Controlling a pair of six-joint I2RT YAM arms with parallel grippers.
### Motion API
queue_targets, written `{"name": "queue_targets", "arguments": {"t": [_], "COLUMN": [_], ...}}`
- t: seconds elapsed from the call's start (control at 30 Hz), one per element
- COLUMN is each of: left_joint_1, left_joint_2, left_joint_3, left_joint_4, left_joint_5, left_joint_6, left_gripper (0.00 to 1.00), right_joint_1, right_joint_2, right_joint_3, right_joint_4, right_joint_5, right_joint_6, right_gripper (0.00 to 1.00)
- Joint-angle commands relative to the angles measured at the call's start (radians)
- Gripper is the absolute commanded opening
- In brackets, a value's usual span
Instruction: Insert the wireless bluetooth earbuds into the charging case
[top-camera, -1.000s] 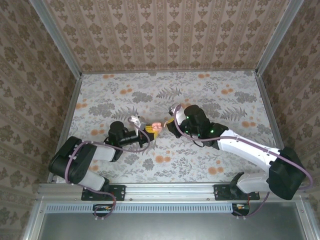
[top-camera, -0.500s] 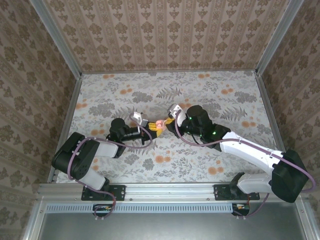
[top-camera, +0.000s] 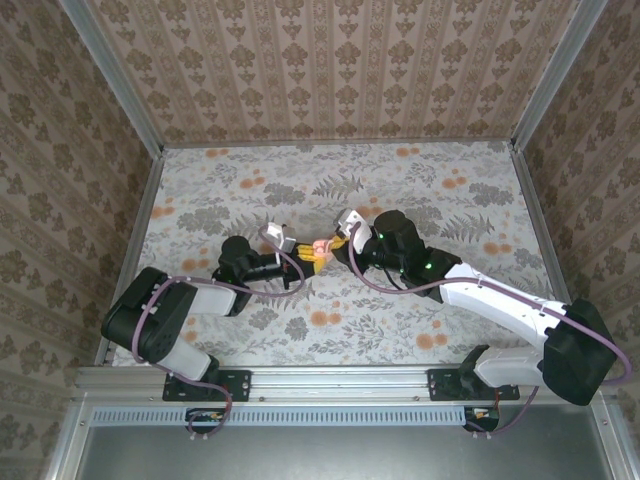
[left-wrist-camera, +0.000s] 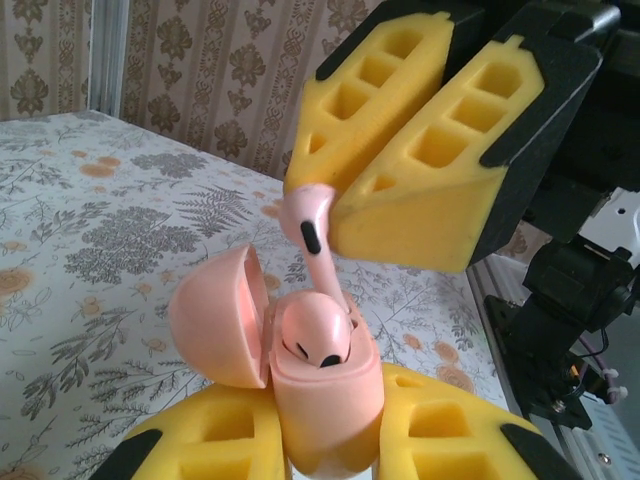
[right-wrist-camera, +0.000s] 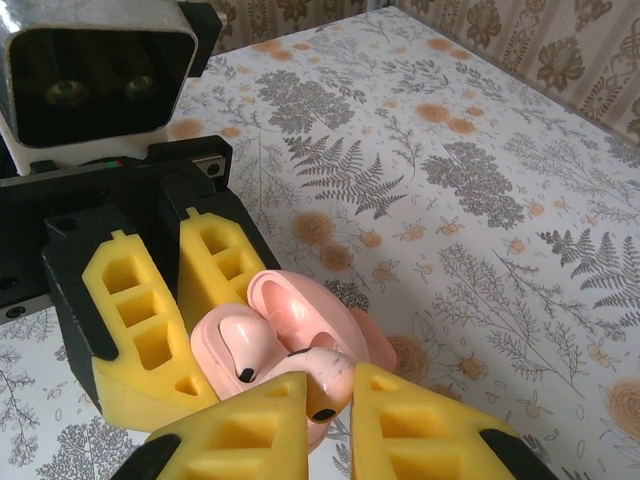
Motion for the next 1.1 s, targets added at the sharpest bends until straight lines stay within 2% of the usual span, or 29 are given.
{"name": "queue_targets", "arguments": {"t": [0.0, 0.23, 0.63, 0.73, 0.9, 1.07], "left_joint_1": [-0.005, -0.005, -0.013, -0.014, -0.024, -0.042], "left_joint_2": [-0.034, -0.042, -0.055, -0.059, -0.07, -0.077], "left_joint_3": [0.036, 0.039, 0.046, 0.043, 0.043, 0.053], "left_joint_4": [0.046, 0.045, 0.045, 0.045, 0.045, 0.045], "left_joint_5": [0.02, 0.014, 0.025, 0.034, 0.057, 0.082], "left_joint_6": [-0.028, -0.037, -0.043, -0.033, -0.006, 0.007], "left_gripper": [0.16, 0.16, 0.16, 0.16, 0.16, 0.16], "right_joint_1": [0.007, 0.016, 0.016, -0.008, -0.098, -0.18], "right_joint_2": [-0.004, -0.013, -0.047, -0.075, -0.11, -0.065], "right_joint_3": [0.0, -0.004, -0.018, -0.042, -0.074, -0.049], "right_joint_4": [-0.002, -0.011, 0.002, 0.05, 0.12, 0.145], "right_joint_5": [-0.021, -0.04, -0.066, -0.101, -0.272, -0.478], "right_joint_6": [-0.029, -0.058, -0.062, -0.027, 0.094, 0.205], "right_gripper": [0.14, 0.15, 0.34, 0.43, 0.74, 0.83]}}
